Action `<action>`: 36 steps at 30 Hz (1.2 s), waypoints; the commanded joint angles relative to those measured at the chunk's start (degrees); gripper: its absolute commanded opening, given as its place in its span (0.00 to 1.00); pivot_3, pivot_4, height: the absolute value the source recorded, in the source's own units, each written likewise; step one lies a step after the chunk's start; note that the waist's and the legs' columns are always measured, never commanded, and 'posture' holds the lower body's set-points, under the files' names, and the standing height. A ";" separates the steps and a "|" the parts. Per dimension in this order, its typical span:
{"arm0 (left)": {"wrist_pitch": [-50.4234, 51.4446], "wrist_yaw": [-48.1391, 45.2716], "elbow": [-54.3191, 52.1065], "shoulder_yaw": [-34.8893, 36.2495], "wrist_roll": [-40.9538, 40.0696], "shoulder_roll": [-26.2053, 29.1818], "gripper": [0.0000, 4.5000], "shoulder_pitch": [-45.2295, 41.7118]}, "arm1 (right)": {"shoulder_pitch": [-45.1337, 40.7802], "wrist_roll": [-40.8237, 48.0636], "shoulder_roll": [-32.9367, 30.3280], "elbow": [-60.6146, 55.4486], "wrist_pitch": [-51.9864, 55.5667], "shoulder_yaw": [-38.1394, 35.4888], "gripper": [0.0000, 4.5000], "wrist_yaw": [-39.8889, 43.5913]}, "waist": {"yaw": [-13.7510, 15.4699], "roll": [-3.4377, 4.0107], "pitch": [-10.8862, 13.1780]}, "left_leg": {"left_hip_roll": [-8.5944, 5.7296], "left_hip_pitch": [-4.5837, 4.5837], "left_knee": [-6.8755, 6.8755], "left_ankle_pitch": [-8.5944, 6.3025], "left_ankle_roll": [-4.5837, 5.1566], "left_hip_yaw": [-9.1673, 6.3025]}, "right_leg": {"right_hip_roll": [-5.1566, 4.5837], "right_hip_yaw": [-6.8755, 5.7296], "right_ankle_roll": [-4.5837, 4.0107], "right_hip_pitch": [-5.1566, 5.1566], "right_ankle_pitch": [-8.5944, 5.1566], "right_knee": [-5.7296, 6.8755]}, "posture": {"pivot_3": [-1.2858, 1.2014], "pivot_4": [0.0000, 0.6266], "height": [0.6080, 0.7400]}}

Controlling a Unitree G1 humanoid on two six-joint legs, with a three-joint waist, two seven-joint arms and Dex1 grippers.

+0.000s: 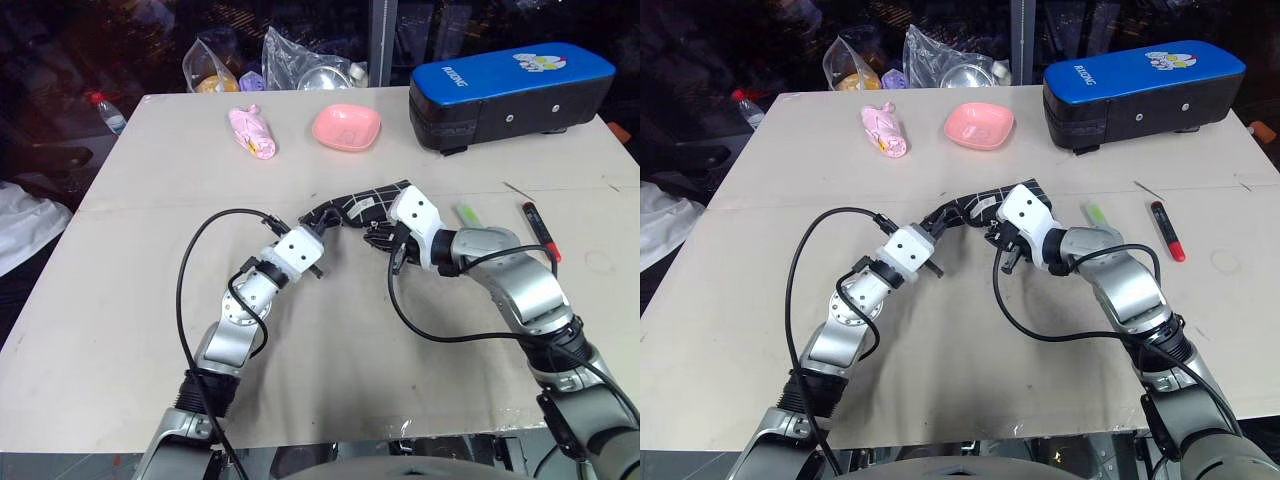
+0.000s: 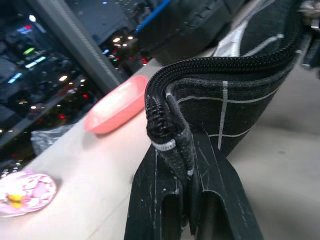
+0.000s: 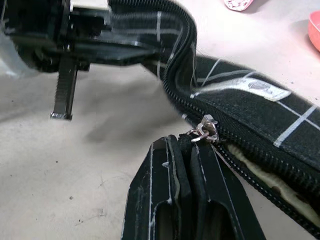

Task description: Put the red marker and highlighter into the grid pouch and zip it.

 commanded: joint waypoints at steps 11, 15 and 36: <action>-5.08 -2.57 -3.67 -3.30 0.25 0.84 0.00 1.29 | -3.70 -0.71 2.88 1.49 -0.82 0.14 0.01 -2.45 | -0.05 0.00 0.00 | 0.00 0.00 0.00 0.01 -0.01 0.00 | 0.00 0.00 0.00 0.00 0.00 0.00 | 0.52 0.24 0.98; -5.25 -4.08 -4.02 -3.72 -0.03 1.43 0.00 1.79 | -4.51 -0.78 3.61 2.73 -1.22 -0.11 0.01 -3.08 | -0.05 0.00 0.00 | 0.00 0.00 0.00 0.01 -0.01 -0.01 | -0.01 0.00 -0.01 -0.01 0.00 0.00 | 0.52 0.24 0.98; -11.54 -12.44 -2.48 -6.45 0.21 7.41 0.00 2.05 | -5.11 -8.85 -2.39 7.09 -26.02 8.69 0.01 7.75 | -0.08 0.00 0.00 | 0.00 0.00 -0.01 0.00 0.00 0.00 | 0.00 0.00 0.00 -0.01 0.00 -0.02 | 0.52 0.24 0.98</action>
